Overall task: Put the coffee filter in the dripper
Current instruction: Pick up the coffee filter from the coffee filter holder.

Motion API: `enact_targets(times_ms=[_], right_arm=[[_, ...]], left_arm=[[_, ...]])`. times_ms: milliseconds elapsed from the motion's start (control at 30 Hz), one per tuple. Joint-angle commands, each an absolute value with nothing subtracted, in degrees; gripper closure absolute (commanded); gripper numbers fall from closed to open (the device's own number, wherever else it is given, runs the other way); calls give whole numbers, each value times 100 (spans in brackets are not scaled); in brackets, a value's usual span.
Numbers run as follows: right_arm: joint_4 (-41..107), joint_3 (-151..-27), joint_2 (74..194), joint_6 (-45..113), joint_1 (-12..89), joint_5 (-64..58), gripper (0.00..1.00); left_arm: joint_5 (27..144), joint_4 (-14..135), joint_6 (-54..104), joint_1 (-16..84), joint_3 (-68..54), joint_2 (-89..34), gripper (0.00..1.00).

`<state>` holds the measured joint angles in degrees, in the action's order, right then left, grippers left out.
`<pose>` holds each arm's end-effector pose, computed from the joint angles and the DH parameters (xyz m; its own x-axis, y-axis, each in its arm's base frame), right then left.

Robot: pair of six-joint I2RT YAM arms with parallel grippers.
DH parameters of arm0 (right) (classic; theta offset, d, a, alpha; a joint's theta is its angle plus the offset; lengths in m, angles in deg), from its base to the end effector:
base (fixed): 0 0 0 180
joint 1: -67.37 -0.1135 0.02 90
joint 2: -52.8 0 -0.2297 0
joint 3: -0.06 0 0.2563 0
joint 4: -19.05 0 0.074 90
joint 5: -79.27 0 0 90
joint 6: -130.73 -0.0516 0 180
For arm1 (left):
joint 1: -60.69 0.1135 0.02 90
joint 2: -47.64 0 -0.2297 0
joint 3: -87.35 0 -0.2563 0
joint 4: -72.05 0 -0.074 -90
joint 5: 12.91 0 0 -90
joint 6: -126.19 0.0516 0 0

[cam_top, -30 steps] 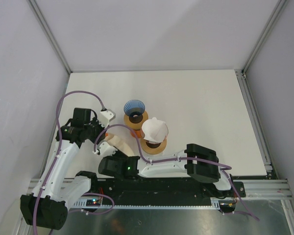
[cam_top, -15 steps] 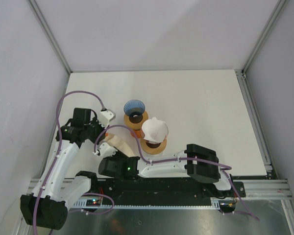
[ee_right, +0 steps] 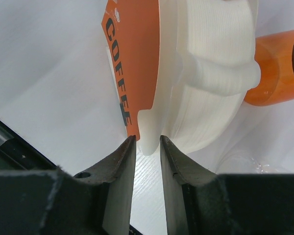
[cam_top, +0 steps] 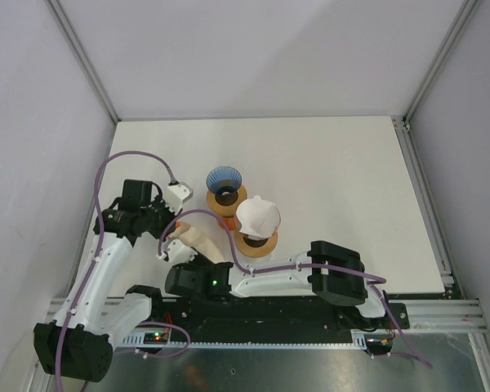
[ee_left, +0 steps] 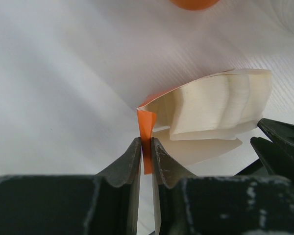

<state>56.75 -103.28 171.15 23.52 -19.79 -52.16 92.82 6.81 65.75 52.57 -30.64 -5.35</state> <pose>0.0561 0.4427 0.1596 -0.2533 -0.6296 -0.7345 -0.6847 0.6531 -0.3236 0.1996 -0.0426 0.2343 -0.5751 0.5617 -0.5948 0.6540 0.7524 0.0783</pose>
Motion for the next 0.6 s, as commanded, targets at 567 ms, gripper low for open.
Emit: enact_targets(times_ms=[567], right_arm=[[5435,-10283,17264,2163,-1680,-5081,74]], left_arm=[[9472,607,6690,5242,-3070,-603,84]])
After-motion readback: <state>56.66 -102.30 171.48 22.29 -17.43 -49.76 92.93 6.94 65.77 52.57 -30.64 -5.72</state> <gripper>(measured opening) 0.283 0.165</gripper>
